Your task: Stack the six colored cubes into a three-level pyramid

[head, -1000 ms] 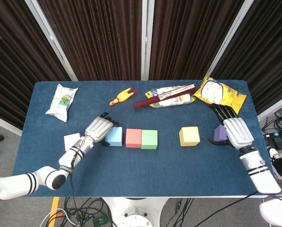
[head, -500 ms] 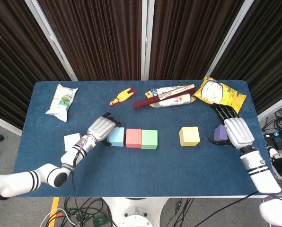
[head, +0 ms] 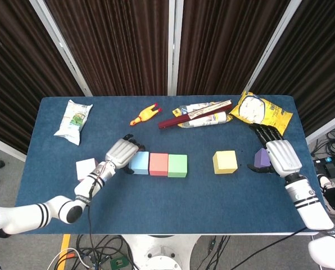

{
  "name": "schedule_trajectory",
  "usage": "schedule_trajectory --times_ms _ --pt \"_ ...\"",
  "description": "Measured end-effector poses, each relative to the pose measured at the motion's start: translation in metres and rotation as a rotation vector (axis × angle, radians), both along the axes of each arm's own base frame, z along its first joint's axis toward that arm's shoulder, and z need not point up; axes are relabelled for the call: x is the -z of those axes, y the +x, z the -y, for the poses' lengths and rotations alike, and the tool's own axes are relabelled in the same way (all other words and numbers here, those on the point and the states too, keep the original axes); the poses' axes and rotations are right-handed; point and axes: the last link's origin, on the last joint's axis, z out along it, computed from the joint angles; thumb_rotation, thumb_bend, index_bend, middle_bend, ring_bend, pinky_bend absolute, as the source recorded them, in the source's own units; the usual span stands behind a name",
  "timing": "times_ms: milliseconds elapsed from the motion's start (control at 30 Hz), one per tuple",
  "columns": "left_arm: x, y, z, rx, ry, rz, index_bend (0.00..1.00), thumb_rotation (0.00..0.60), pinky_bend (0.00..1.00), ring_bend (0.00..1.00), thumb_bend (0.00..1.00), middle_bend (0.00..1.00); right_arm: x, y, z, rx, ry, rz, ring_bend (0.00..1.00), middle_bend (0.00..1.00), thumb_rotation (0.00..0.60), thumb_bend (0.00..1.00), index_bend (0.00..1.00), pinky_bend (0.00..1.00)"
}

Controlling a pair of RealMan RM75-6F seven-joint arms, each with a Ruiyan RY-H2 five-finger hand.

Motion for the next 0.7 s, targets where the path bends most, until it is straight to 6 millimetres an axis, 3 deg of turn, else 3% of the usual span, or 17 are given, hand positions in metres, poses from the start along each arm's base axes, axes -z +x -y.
schedule_trajectory --times_ms 700 --pt "0.0069 0.0028 0.0028 -0.008 0.012 0.013 0.35 0.600 0.12 0.24 0.00 0.38 -0.0016 -0.0032 -0.0020 0.007 -0.005 0.004 0.00 0.05 0.600 0.07 0.00 0.00"
